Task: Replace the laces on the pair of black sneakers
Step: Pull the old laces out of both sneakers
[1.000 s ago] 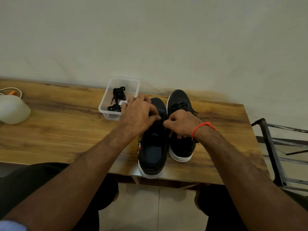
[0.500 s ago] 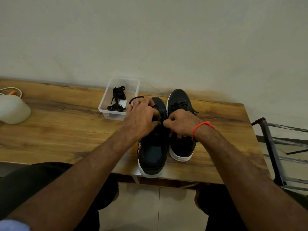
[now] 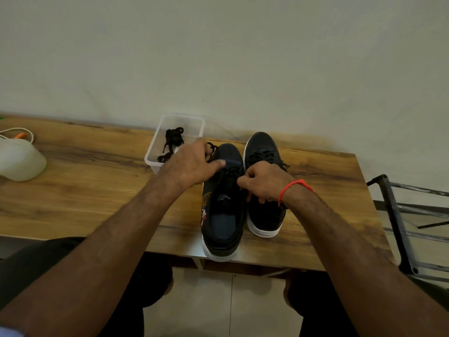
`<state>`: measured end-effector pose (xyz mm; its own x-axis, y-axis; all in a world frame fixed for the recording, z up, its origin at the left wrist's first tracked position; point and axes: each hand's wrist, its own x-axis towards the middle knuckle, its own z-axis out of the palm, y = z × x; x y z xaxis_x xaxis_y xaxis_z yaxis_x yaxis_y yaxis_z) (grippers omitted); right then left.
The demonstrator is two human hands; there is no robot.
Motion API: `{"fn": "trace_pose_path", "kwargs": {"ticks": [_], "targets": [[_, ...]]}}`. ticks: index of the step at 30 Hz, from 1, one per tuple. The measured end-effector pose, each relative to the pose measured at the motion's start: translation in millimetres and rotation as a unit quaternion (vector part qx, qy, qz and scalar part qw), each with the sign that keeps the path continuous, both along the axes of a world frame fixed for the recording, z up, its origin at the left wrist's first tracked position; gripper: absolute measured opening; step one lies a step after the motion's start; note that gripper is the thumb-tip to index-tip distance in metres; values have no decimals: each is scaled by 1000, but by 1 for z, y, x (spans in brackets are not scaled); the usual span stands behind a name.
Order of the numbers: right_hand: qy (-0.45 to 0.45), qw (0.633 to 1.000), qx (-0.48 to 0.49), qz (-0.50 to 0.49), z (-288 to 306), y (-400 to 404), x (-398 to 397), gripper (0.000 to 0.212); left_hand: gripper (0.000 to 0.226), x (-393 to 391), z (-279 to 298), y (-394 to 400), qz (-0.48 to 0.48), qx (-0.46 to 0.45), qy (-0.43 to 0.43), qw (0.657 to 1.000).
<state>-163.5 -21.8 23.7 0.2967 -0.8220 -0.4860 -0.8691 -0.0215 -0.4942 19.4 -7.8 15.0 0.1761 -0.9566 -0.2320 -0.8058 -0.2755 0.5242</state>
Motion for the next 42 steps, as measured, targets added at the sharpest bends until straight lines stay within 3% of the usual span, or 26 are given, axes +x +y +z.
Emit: {"fn": "trace_pose_path", "kwargs": {"ticks": [2, 6, 12, 17, 24, 30, 34, 37, 39, 42], "targets": [[7, 1000, -3, 8, 1, 0, 1, 25, 42, -7, -2, 7, -26, 41, -11, 999], [7, 1000, -14, 3, 4, 2, 5, 25, 30, -10, -5, 23, -31, 25, 6, 999], [84, 979, -182, 32, -1, 16, 19, 26, 31, -6, -12, 37, -21, -8, 78, 997], [137, 922, -352, 83, -20, 25, 33, 35, 49, -1, -8, 34, 1, -10, 125, 992], [130, 923, -342, 119, -33, 12, 45, 41, 50, 5, -6, 28, -21, -2, 97, 995], [117, 929, -332, 111, -31, 11, 40, 26, 39, 7, -5, 24, -17, 22, 98, 995], [46, 937, -347, -19, -12, 0, 19, 17, 30, 10, -3, 23, -24, 29, 96, 995], [-42, 953, -269, -131, -5, -11, -1, 20, 41, 8, -6, 23, -43, 19, 84, 995], [-62, 962, -229, -135, -7, -10, -3, 17, 45, 3, -7, 24, -66, 7, 67, 996], [-71, 966, -224, -107, -10, -7, -1, 15, 37, -5, -12, 25, -93, -41, -30, 994]]}}
